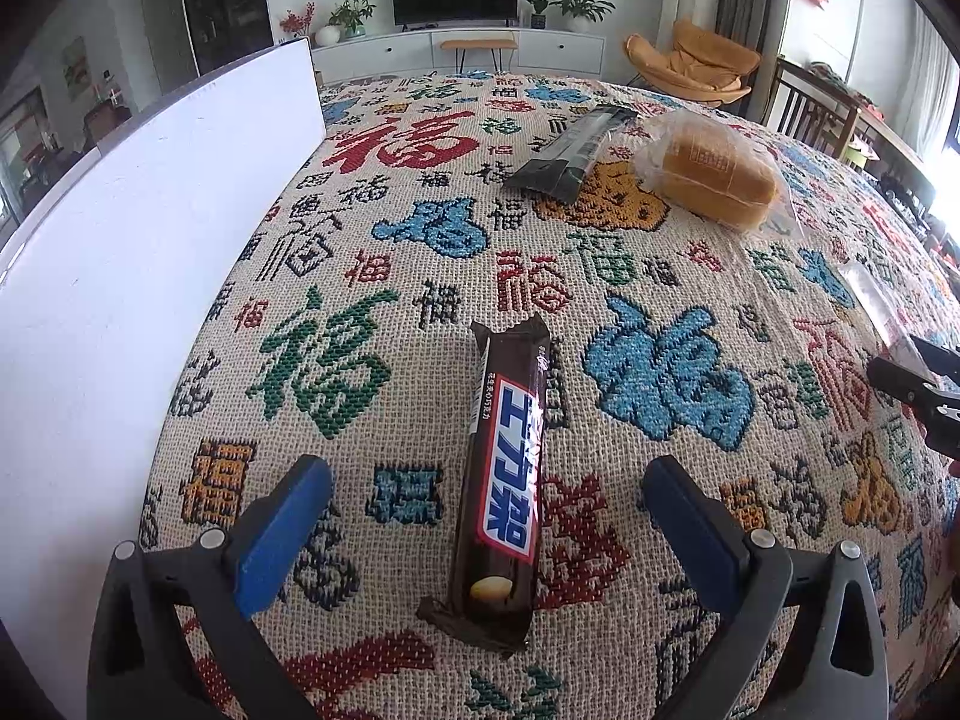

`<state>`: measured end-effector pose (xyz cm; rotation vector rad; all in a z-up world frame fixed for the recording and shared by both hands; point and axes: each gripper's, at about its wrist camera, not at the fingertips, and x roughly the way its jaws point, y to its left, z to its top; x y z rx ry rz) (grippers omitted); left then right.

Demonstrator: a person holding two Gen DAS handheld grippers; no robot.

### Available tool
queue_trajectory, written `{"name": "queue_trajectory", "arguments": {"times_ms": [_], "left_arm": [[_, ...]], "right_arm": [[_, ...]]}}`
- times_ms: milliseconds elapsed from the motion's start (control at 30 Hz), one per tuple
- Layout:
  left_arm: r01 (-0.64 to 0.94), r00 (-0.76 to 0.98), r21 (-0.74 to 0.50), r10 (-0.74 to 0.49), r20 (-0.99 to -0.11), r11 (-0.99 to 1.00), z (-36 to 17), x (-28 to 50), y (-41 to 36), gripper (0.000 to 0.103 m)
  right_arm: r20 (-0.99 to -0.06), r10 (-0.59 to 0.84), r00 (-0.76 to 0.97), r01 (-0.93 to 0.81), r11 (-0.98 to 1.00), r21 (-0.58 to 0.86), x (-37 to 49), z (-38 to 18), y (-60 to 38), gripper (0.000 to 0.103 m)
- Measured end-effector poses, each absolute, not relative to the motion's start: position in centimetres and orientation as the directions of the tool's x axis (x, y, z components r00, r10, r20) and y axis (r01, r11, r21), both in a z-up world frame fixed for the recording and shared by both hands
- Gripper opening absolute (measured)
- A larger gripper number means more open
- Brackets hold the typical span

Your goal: Organize snacks

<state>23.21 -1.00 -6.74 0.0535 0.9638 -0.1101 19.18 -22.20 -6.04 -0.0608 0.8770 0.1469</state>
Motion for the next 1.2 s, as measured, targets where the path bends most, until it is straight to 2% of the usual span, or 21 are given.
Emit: {"name": "queue_trajectory", "arguments": {"times_ms": [533,633,733,800,900,967,1000,1033,1067,1100,1133,1167,1200], "left_arm": [[0.118,0.566,-0.005,-0.071,-0.822,0.993,-6.8,23.2,-1.0,0.103],[0.124,0.564,-0.007,-0.076,-0.822,0.992,-6.8,23.0,-0.9,0.103],[0.143,0.552,-0.010,-0.088,-0.829,0.990,-6.6,22.9,-0.8,0.103],[0.174,0.522,-0.013,-0.103,-0.847,0.985,-6.5,23.2,-0.7,0.103],[0.183,0.471,-0.019,-0.105,-0.876,0.983,-6.1,23.9,-0.7,0.103],[0.176,0.466,-0.028,-0.108,-0.878,0.984,-5.6,24.0,-0.7,0.102],[0.175,0.473,-0.029,-0.110,-0.874,0.984,-5.4,23.9,-0.7,0.098],[0.177,0.477,-0.026,-0.109,-0.872,0.984,-5.2,23.9,-0.8,0.095],[0.178,0.476,-0.018,-0.102,-0.873,0.984,-5.1,23.9,-0.9,0.083],[0.179,0.473,-0.007,-0.092,-0.876,0.984,-5.2,23.9,-1.0,0.064],[0.184,0.475,-0.001,-0.089,-0.875,0.983,-5.3,23.9,-1.0,0.055],[0.189,0.491,-0.006,-0.100,-0.865,0.982,-5.0,23.6,-1.0,0.030],[0.192,0.487,-0.014,-0.107,-0.867,0.981,-5.0,23.5,-0.8,0.017]], "right_arm": [[-0.770,0.112,0.628,-0.157,0.987,0.015,19.2,-6.0,-22.2,0.079],[-0.770,0.150,0.620,-0.171,0.984,0.054,19.3,-6.0,-22.6,0.083],[-0.802,0.271,0.532,-0.188,0.962,0.199,20.8,-5.2,-24.3,0.084],[-0.830,0.327,0.452,-0.139,0.945,0.296,22.6,-4.6,-25.9,0.083],[-0.895,0.299,0.330,-0.078,0.954,0.290,25.1,-4.4,-26.8,0.082],[-0.921,0.267,0.284,-0.108,0.963,0.246,26.2,-4.2,-26.1,0.079],[-0.931,0.238,0.278,-0.133,0.969,0.209,26.3,-4.0,-25.5,0.075],[-0.943,0.202,0.266,-0.158,0.974,0.164,26.4,-4.0,-24.7,0.062],[-0.954,0.171,0.245,-0.175,0.976,0.130,26.4,-4.3,-24.1,0.045],[-0.963,0.152,0.225,-0.183,0.977,0.111,26.3,-4.6,-23.7,0.039],[-0.963,0.126,0.239,-0.189,0.979,0.082,26.2,-4.6,-23.4,0.036],[-0.965,0.102,0.242,-0.187,0.981,0.057,26.1,-4.6,-23.3,0.019],[-0.962,0.102,0.253,-0.172,0.983,0.059,26.0,-4.5,-23.6,0.018]]}}
